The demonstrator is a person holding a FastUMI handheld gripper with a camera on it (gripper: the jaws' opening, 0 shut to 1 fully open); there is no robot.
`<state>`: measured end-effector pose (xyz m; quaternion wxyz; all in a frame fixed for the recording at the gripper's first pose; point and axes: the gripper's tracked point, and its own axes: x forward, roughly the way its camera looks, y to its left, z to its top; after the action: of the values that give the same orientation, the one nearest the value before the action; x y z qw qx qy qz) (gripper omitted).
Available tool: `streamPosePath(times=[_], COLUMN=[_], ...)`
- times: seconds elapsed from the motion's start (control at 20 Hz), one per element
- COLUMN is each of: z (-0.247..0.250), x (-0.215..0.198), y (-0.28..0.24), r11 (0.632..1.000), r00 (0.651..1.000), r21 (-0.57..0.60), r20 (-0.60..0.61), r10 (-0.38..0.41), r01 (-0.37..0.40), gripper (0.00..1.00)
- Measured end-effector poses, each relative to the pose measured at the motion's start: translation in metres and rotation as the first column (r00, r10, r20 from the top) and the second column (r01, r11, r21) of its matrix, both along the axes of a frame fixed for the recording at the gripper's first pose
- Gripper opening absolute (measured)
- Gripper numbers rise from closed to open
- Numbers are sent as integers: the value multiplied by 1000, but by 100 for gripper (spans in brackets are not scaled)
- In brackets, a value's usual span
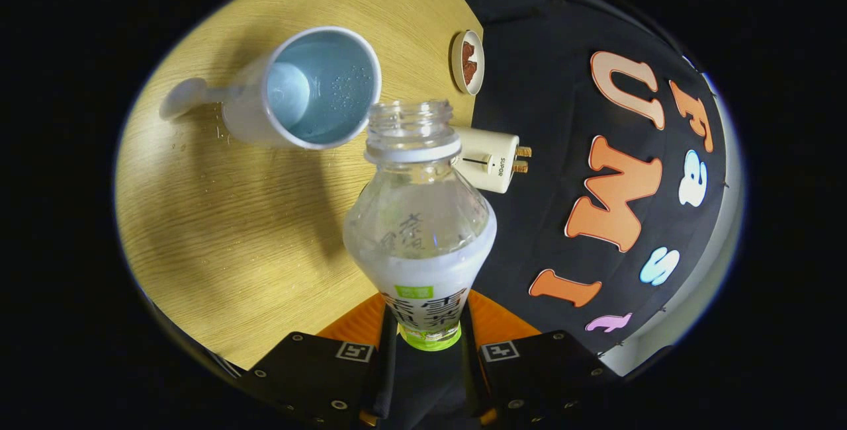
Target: Take the bottle from table, then pour the juice into the cup, finally place the bottle on the coaster
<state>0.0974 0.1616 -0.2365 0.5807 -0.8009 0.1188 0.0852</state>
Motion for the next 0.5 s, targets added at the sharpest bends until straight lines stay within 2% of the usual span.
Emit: streamPosePath(times=[0.5], z=[7], x=[0], y=[2], r11=[998], r00=[1000], r21=[-67], r20=[-11], r10=[12], r01=[-12], gripper=[44])
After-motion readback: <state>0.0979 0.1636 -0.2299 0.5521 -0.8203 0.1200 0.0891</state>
